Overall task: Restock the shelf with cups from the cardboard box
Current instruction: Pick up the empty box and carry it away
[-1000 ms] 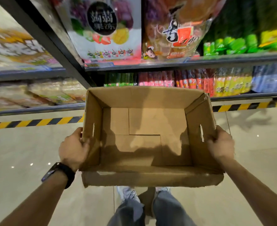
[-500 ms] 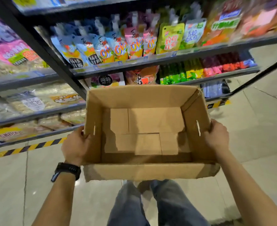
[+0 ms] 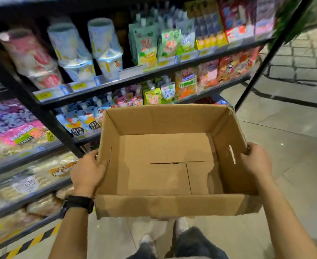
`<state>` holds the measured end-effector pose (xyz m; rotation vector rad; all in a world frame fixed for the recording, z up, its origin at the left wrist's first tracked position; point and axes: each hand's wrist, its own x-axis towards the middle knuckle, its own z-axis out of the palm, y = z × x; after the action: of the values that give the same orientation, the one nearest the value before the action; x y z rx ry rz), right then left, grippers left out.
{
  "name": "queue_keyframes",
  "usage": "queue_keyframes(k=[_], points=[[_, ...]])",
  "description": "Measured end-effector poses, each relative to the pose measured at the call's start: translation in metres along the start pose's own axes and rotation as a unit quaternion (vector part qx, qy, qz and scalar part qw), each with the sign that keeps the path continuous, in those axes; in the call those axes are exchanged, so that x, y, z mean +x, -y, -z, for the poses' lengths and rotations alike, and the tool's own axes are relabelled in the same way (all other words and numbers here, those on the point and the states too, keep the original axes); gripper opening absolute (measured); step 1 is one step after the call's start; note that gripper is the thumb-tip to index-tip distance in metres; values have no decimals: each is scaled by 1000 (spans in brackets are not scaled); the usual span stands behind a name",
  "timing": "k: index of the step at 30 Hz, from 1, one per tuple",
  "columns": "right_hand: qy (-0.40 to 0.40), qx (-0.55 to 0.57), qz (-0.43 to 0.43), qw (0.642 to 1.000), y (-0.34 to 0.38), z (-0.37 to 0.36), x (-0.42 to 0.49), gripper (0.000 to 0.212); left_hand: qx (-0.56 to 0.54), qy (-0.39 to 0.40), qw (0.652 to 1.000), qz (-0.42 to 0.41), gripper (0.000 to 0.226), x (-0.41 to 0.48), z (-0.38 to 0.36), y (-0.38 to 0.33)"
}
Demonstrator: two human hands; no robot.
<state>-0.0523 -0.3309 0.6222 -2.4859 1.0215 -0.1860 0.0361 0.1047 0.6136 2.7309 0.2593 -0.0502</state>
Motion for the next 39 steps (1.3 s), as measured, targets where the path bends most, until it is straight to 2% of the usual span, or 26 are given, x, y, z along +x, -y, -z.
queue_keyframes(k=[3,8,19,28,39], points=[[-18,24,-42,999,-27,20,4,22,4,11,999,-33,36,5,2,-35],[-44,29,-95,994,-85,53,20,25,24,38,993,-110,31,15,-10,-117],[-121,35,-205,971,-208,130,46,17,75,84,961,-251,31,10,-79,-308],[-164,33,-288,943,-257,174,87,18,53,110,937,-328,24,22,-128,-444],[-213,10,-378,901,-278,192,176,14,55,142,898,-413,25,99,-206,-616]])
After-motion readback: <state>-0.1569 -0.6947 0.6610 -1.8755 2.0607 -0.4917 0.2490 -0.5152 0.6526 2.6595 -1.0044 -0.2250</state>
